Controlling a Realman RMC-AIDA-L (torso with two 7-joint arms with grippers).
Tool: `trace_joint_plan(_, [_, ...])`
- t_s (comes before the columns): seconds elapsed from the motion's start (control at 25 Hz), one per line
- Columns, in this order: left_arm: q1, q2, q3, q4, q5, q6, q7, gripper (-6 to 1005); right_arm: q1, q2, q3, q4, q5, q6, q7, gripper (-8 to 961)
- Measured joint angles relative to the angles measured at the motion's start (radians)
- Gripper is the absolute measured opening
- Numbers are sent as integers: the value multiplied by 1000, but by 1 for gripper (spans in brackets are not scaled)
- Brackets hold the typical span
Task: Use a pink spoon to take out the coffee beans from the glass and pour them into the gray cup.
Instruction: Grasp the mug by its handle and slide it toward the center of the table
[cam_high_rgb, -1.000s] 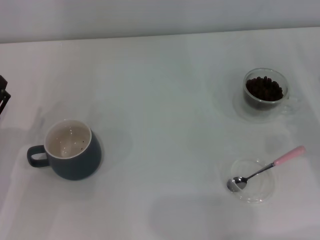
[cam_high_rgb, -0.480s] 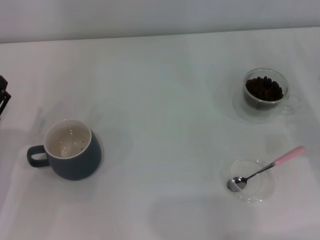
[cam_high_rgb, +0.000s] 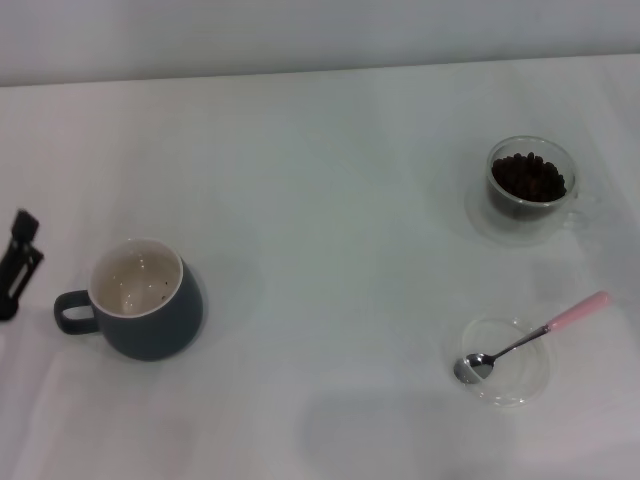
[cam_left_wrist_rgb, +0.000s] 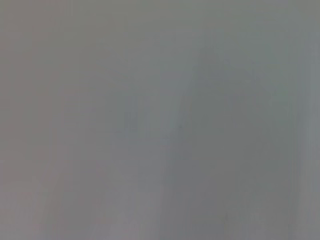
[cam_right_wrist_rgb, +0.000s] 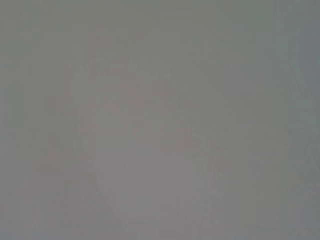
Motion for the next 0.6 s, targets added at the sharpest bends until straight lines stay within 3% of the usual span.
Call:
trace_joint_plan(0.32, [109,-2,23,-39,62,12,0,892,10,-1,0,-42,19,-43,-5,817])
trace_joint_plan(0.6, [137,-6,58,-50,59,104,-9,893,25,-2,0,-62,24,-69,-6,817])
